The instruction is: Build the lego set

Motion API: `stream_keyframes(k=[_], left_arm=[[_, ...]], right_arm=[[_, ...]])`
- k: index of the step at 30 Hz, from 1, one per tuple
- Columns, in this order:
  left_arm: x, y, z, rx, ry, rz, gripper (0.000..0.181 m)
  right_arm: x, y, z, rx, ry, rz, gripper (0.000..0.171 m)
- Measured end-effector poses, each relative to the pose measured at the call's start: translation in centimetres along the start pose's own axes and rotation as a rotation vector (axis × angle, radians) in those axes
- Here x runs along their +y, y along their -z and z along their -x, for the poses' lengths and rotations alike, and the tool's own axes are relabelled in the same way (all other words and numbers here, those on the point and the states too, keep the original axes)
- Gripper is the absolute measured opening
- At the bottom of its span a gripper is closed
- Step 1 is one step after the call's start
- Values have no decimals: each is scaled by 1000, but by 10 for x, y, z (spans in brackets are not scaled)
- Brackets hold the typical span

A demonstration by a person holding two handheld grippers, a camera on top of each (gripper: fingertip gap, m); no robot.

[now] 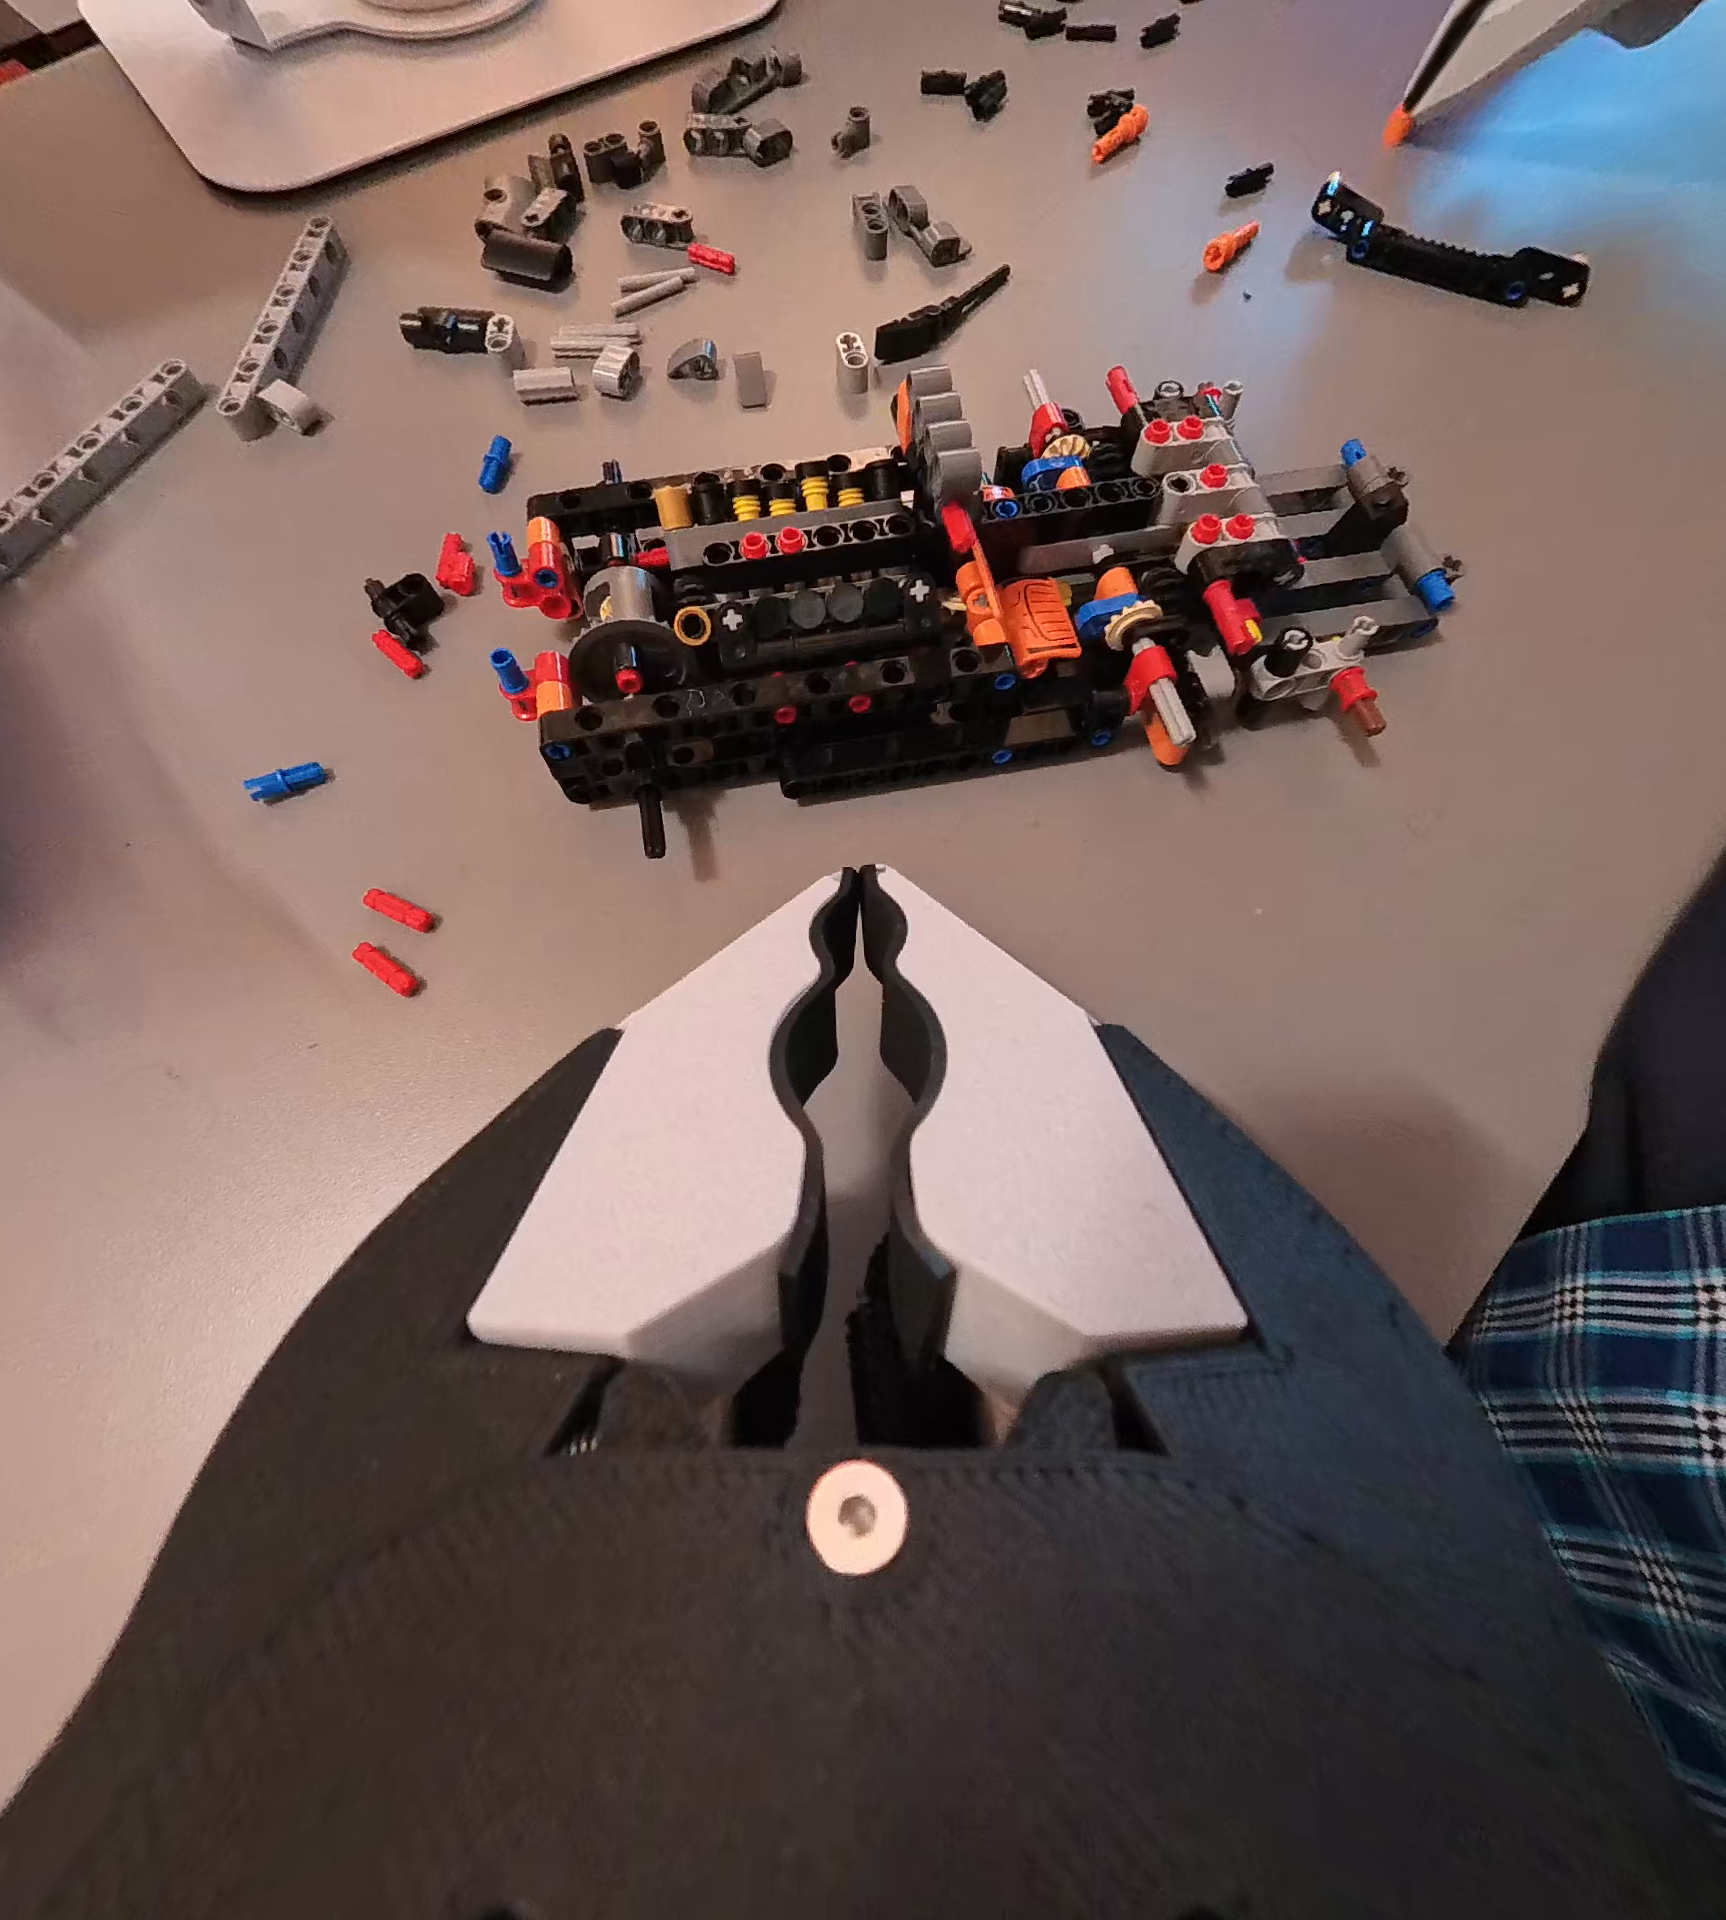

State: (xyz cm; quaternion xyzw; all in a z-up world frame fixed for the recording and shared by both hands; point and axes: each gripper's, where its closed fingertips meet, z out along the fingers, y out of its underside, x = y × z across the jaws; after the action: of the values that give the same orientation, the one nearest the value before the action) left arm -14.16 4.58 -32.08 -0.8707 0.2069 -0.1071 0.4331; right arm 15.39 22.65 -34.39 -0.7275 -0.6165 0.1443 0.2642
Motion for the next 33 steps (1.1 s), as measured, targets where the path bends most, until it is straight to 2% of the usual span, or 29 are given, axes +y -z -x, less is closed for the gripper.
stream_keyframes(k=[7,11,18,24,33], left_arm=[[1,0,1,-1,2,4,0],[1,0,2,-5,3,4,0],[1,0,2,-11,-2,4,0],[-2,3,5,-26,-3,-4,0],[-5,8,4,-34,-6,-12,0]], right_arm=[[-2,-2,-11,-68,-154,-70,0],[-2,-2,-12,-47,-137,-73,10],[-1,-1,-15,-2,-93,-55,6],[-30,8,-5,58,-10,-78,26],[-91,-9,61,-117,106,-163,35]])
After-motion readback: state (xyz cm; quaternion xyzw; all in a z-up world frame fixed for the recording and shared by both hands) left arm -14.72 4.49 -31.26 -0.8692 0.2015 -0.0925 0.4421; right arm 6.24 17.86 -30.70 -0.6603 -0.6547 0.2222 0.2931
